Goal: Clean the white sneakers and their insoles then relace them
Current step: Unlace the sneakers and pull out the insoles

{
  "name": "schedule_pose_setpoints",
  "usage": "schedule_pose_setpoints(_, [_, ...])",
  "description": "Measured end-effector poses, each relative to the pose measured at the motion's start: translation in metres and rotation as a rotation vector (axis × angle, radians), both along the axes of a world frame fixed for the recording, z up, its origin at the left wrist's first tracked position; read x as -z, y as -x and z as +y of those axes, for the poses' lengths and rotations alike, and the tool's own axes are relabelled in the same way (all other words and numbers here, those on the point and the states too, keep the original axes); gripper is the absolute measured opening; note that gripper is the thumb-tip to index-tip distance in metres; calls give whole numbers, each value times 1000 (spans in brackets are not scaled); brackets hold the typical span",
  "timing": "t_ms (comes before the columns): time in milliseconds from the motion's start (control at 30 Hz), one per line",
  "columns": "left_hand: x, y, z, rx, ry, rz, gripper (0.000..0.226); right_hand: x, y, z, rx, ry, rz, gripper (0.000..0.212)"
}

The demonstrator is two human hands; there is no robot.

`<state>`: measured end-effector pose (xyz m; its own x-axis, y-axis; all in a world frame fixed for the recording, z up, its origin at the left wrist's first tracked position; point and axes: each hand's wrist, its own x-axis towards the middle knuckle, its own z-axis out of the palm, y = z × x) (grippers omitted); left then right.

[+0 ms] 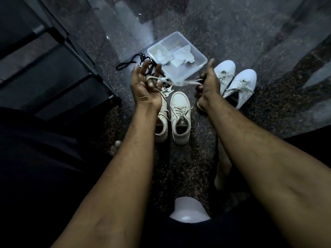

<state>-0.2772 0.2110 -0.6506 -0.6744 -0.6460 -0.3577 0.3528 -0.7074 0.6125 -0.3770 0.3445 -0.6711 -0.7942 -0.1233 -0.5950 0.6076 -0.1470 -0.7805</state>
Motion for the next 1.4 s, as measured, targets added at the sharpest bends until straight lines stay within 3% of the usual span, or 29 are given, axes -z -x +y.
schedule_pose_setpoints(100, [6,-1,-13,-84,-65,-56,36,7,2,14,4,-501,208,47])
schedule_pose_setpoints(167, [10,-4,-20,-162,-27,-216,74,16,5,24,47,-822,339,39])
schedule_pose_setpoints(200, [15,-6,-20,-164,31,-304,81,20,6,27,6,-914,384,37])
schedule_pose_setpoints(267, [20,-10,-9,-70,263,-587,57,29,5,26,-258,-1077,445,36])
schedule_pose_setpoints(333, [34,-11,3,188,469,-780,36,37,-3,22,-579,-1181,438,36])
schedule_pose_setpoints(433, [48,-12,19,523,726,-950,35,41,-22,20,-846,-1300,580,40])
schedule_pose_setpoints(533, [58,-15,28,756,995,-1050,61,51,-32,18,-1030,-1232,714,36])
schedule_pose_setpoints(733, [86,-25,47,842,1248,-1106,46,64,-41,23,-1143,-1149,645,48])
schedule_pose_setpoints(900, [107,-35,58,755,1281,-1165,44,75,-42,26,-1106,-1131,593,53])
schedule_pose_setpoints(1033, [109,-36,59,606,1318,-1138,42,77,-37,27,-1020,-1058,571,30])
schedule_pose_setpoints(1200, [105,-28,53,459,1126,-1176,41,79,-27,39,-801,-942,507,7])
schedule_pose_setpoints(1300, [107,-29,55,445,1104,-1173,37,80,-33,36,-929,-1031,654,11])
schedule_pose_setpoints(1400, [113,-33,54,465,1125,-1103,32,80,-40,35,-1101,-1211,1040,15])
